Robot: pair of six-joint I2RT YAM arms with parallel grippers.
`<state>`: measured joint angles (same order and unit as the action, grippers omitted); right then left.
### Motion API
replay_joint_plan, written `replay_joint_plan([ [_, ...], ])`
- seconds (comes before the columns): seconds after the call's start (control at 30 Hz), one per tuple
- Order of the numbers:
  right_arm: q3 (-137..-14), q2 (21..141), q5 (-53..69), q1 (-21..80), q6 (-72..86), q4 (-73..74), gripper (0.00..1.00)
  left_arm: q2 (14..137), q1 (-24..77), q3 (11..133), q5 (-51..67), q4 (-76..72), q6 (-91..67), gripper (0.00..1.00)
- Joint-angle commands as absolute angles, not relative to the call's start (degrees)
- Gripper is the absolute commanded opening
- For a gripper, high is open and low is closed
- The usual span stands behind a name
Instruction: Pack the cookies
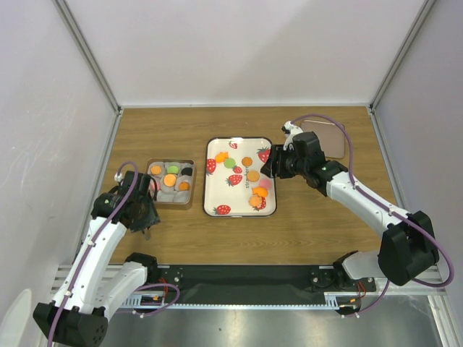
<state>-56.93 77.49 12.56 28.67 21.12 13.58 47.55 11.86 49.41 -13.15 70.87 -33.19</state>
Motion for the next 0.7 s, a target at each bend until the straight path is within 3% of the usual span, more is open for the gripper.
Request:
replay_joint_plan([
  [0.0, -59.6, 78.0, 13.1, 28.9, 20.9, 12.8, 0.54, 46.6, 11.3, 50.1, -13.7, 70.6, -34.1, 0.46],
  [0.67, -59.8, 78.4, 12.5, 29.2, 20.8, 12.8, 0.53, 48.5, 14.8, 55.8, -12.3, 68.2, -33.3, 0.44],
])
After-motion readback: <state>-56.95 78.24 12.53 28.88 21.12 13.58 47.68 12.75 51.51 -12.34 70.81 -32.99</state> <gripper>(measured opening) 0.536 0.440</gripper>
